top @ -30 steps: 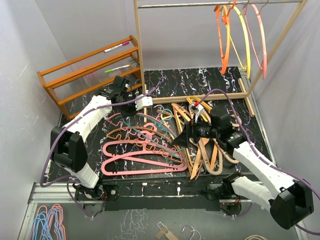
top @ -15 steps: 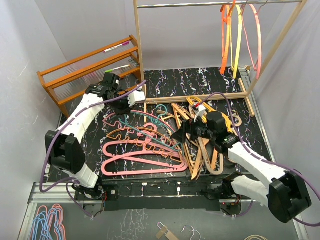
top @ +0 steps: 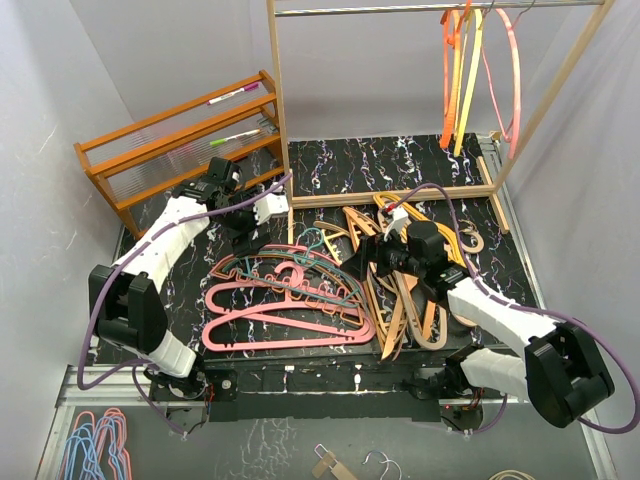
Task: Organize the hangers
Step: Place the hanger at the center of the board, then pick up the hanger at the center of the board.
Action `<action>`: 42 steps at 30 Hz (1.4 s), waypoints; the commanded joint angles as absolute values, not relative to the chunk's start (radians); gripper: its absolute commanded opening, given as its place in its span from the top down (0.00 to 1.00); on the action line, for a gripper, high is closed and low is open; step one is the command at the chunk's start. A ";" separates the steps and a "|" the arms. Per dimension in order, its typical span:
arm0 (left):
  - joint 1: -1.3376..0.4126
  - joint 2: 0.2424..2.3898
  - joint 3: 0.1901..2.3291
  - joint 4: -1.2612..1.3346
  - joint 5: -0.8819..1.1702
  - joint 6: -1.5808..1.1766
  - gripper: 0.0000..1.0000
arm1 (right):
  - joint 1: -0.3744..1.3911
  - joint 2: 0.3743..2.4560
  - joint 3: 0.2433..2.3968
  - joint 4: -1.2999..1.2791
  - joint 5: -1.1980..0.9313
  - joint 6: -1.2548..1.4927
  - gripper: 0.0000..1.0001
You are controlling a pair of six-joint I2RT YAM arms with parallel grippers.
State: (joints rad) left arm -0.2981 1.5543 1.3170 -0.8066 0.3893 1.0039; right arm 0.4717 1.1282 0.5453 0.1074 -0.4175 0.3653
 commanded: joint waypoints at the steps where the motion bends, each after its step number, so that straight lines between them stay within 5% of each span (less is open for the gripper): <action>1: -0.301 1.557 1.328 -0.757 0.406 0.862 0.03 | 0.479 1.138 0.580 0.176 -0.421 0.358 0.02; 6: -0.302 1.641 1.325 -0.645 0.381 0.791 0.05 | 0.480 1.137 0.582 0.168 -0.417 0.353 0.01; 14: -0.359 1.693 1.264 -0.584 0.288 0.850 0.27 | 0.480 1.150 0.587 0.162 -0.416 0.351 0.01; 42: -0.400 1.780 1.190 -0.525 0.239 0.850 0.32 | 0.479 1.195 0.590 0.158 -0.419 0.342 0.01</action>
State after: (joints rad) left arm -0.3965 1.7718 1.2079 -0.5297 0.2489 0.8444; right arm 0.4725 1.1931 0.5480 0.1085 -0.4171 0.3614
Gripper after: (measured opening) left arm 0.686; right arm 0.986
